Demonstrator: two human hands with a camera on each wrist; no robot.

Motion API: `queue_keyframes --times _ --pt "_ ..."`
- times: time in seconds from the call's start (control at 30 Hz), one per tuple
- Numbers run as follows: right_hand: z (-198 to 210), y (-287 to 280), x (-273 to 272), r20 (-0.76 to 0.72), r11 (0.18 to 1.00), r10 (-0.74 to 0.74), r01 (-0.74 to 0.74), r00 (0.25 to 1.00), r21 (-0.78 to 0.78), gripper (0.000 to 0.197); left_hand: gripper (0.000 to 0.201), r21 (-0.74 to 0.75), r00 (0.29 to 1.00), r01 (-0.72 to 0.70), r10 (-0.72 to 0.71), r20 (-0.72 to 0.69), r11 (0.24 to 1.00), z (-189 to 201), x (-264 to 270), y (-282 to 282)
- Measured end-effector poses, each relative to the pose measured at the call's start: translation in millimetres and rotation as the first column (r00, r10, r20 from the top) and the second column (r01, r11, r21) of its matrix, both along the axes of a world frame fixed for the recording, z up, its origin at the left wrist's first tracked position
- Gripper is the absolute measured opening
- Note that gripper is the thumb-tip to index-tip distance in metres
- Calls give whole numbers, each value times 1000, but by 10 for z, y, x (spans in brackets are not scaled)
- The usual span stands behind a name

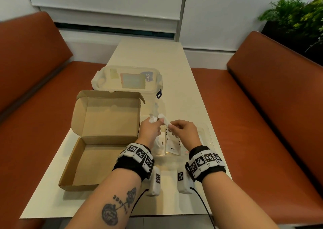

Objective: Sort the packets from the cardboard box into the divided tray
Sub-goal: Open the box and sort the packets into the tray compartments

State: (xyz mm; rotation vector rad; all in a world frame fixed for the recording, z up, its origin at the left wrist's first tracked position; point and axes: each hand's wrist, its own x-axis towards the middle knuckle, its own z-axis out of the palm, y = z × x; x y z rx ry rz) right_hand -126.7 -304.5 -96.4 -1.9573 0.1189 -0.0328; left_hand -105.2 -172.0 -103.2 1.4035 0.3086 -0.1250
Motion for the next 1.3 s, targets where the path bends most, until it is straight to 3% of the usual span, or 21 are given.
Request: queue_keyframes --times 0.23,0.37,0.43,0.6,0.8,1.07,1.13,1.23,1.3 --pt "-9 43 -3 -140 994 99 -93 985 52 6 9 23 1000 -17 16 14 1000 -11 22 42" --pt "46 -33 43 -82 972 -61 78 995 222 12 4 21 999 -44 43 21 999 -16 29 85" --pt "82 -96 88 -12 990 -101 101 995 101 11 6 33 997 -49 47 59 998 -11 31 106" --pt "198 -108 196 -11 990 32 -33 999 -137 23 19 160 985 48 -73 154 986 25 51 87" --pt "205 11 242 -1 991 70 -69 998 -118 47 6 272 961 110 -172 215 956 6 57 18" --pt "124 71 238 45 995 44 -40 998 -92 59 14 305 953 166 -232 196 938 33 116 77" --pt "101 99 228 9 1000 1 -1 1000 24 52 8 202 976 122 -155 155 972 20 138 86" --pt "80 163 200 -55 968 -26 39 998 247 19 6 78 995 46 -53 89 996 9 151 93" --pt "79 184 212 -59 957 -52 67 997 284 14 8 63 997 17 -21 69 998 10 155 86"
